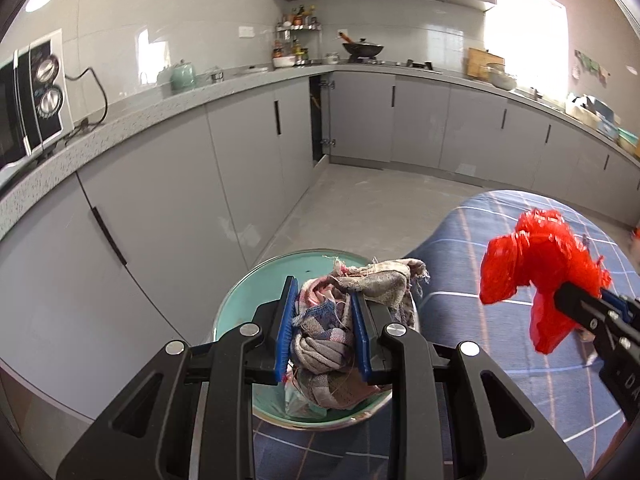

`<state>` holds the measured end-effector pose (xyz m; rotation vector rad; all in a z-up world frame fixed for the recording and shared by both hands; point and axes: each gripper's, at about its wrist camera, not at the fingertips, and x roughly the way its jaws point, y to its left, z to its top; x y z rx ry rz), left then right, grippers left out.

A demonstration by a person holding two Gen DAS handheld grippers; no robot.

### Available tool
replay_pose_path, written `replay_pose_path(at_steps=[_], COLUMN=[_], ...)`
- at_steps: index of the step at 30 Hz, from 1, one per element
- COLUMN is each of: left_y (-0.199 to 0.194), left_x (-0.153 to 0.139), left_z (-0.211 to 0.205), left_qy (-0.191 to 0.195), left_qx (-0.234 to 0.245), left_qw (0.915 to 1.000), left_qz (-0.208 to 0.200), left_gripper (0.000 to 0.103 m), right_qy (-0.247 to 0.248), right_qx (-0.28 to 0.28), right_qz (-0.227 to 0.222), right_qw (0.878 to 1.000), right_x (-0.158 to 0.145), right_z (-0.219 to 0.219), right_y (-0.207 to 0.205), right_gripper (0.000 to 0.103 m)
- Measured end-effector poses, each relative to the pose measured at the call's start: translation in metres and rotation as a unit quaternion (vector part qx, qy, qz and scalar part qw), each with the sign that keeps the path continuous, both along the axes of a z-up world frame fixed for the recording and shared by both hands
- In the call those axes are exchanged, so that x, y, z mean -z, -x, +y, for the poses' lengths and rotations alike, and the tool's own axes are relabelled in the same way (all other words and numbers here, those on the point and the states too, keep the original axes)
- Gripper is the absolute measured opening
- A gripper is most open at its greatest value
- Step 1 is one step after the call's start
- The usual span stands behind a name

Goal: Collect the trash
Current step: 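Carry the striped cloth and red bag over the teal bin with both tools, then open both tools to drop the cloth and red bag into the bin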

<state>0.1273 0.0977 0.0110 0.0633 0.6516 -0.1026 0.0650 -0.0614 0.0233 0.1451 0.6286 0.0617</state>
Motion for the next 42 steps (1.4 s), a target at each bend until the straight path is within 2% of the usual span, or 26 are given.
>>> replay_pose_path(at_steps=[12,27,38,42], left_y=[-0.035,-0.055,-0.052,-0.049], left_x=[0.028,0.055,0.06,0.067], left_z=[0.029,0.036,0.042,0.045], left_qy=[0.02,0.012,0.004,0.015], left_qx=[-0.021,-0.029,-0.031,-0.032], left_qw=[0.9989,0.9973,0.997,0.9956], left_qz=[0.037,0.066,0.07,0.087], left_gripper=[0.026,0.026,0.026,0.026], right_qy=[0.023,0.022,0.026,0.027], right_qx=[-0.038,-0.06,-0.062,-0.066], right_qz=[0.036,0.075,0.077,0.084], right_qw=[0.998,0.995,0.995,0.994], right_x=[0.027,0.058,0.061,0.066], right_z=[0.05,0.066,0.071,0.076], right_y=[-0.038,-0.068,-0.078,-0.088], right_gripper=[0.017,0.017,0.017,0.018])
